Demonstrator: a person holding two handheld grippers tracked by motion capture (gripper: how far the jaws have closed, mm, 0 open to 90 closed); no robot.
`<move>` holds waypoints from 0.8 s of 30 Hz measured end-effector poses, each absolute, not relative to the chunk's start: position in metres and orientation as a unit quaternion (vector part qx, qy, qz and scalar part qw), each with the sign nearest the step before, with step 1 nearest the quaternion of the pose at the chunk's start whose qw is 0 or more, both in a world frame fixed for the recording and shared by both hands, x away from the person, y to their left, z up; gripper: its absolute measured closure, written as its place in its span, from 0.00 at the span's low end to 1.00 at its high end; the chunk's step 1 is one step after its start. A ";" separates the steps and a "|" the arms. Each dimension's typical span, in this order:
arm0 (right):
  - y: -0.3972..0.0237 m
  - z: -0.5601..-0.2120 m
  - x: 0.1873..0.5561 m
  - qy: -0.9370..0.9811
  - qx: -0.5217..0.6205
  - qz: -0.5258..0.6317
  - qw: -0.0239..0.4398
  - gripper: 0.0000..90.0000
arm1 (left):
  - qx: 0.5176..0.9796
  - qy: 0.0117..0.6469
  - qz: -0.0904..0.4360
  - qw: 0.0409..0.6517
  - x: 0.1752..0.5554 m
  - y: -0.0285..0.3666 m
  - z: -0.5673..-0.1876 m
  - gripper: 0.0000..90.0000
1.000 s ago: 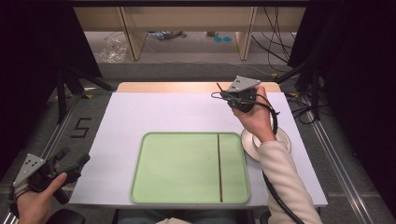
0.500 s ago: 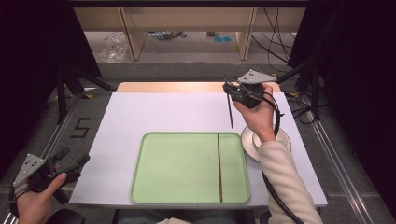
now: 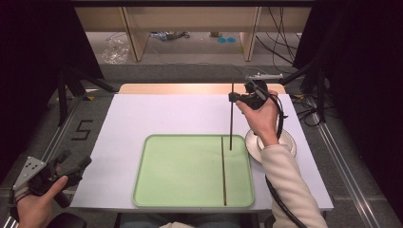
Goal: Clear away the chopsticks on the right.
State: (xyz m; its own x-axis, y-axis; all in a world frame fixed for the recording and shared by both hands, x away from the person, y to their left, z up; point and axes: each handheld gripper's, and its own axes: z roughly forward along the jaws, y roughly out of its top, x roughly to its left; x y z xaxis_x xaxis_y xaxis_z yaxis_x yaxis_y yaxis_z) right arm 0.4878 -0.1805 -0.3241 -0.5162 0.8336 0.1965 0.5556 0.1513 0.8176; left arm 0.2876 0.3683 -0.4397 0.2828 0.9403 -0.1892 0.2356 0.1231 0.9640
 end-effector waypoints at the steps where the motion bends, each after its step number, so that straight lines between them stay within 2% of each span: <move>1: -0.180 -0.324 0.488 0.743 0.467 0.454 0.153 0.97 | 0.583 0.503 0.320 0.552 0.288 0.369 -0.440 0.19; 7: -0.176 -0.331 0.492 0.751 0.527 0.386 0.097 0.97 | 0.581 0.504 0.319 0.554 0.288 0.369 -0.440 0.19; 11: -0.174 -0.337 0.493 0.758 0.544 0.349 0.084 0.97 | 0.580 0.503 0.319 0.555 0.288 0.369 -0.440 0.19; 13: -0.170 -0.344 0.495 0.745 0.590 0.309 0.040 0.97 | 0.584 0.509 0.318 0.547 0.287 0.369 -0.439 0.19; 15: -0.169 -0.350 0.498 0.742 0.600 0.296 0.033 0.97 | 0.581 0.503 0.320 0.554 0.288 0.369 -0.440 0.19; 16: -0.168 -0.357 0.500 0.736 0.621 0.268 0.013 0.97 | 0.580 0.504 0.319 0.555 0.288 0.369 -0.440 0.19; 24: -0.165 -0.380 0.506 0.728 0.654 0.203 -0.030 0.97 | 0.578 0.506 0.318 0.555 0.288 0.369 -0.440 0.19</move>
